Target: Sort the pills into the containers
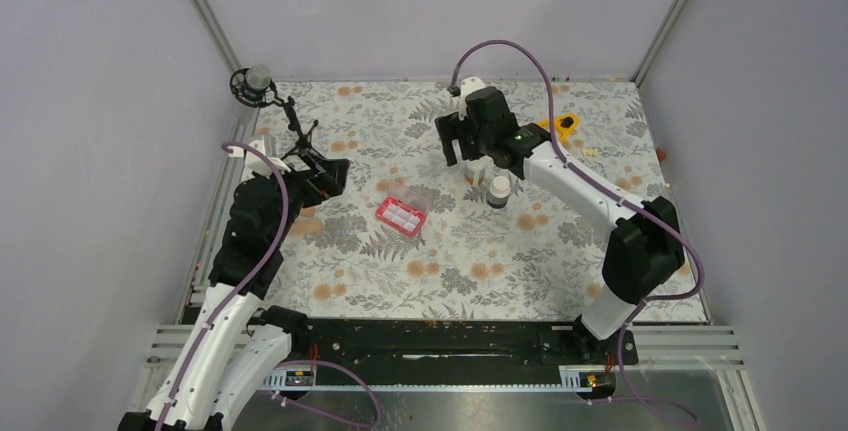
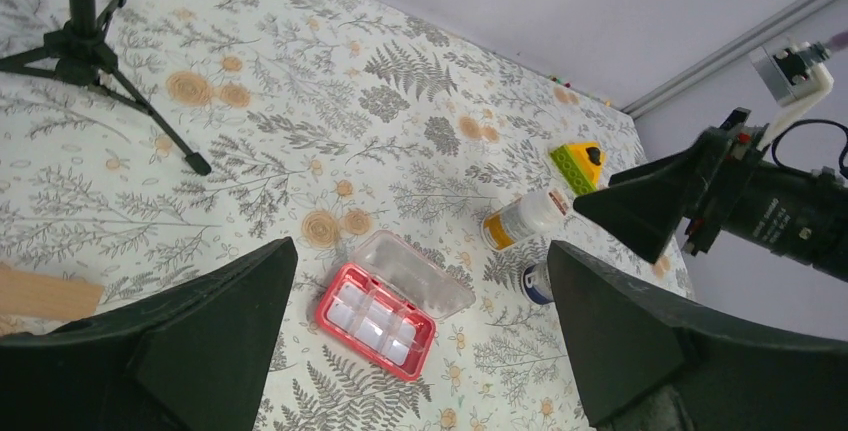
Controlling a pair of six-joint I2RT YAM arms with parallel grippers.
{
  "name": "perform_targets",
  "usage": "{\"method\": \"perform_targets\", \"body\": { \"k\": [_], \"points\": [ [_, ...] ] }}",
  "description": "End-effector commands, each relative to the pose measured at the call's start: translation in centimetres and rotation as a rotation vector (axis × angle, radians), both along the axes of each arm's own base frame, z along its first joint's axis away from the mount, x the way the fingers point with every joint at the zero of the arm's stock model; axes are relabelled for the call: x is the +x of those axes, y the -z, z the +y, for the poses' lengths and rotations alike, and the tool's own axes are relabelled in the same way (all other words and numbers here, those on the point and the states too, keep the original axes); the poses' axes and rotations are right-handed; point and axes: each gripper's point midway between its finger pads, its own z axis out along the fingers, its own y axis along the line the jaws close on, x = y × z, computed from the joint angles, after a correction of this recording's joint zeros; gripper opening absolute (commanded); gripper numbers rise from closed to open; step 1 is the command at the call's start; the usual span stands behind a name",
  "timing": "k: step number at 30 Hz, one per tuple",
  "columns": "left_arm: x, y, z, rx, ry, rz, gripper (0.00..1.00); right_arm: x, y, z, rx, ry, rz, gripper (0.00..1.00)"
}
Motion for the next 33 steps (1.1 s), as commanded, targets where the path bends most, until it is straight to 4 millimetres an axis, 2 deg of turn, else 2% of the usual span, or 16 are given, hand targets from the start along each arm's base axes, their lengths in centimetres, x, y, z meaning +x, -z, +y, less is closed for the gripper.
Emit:
{"method": "perform_targets", "body": {
  "k": [1,7,12,21,26,33],
  "points": [
    [-0.3,-2.9,-1.1,0.042,0.088,-0.093,0.99,1.7,-0.4,-6.2,-0.103,0.33,-0.009,0.88],
    [-0.4,-3.3,-2.0,0.055,0.152,-0.122,0.99,2.4,2.2,-7.0,-0.21,0.266,0.056,0.91],
    [-0.3,-3.6,-2.2,0.051,0.157,-0.142,0.99,2.5,4.5,-6.2,-0.201,0.184,0.188,0.9],
    [0.1,-3.5,-2.7,0.05,0.18,-0.145,0.99,3.5,7.5,-5.3,-0.202,0.195,0.248,0.9],
    [0.3,-3.4,-3.2,0.056,0.211,-0.152,0.99,3.6,9.2,-5.0,-0.197,0.225,0.287,0.85],
    [0.2,-3.1,-3.5,0.065,0.23,-0.176,0.99,4.3,10.7,-5.8,-0.217,0.295,0.269,0.7]
  ]
}}
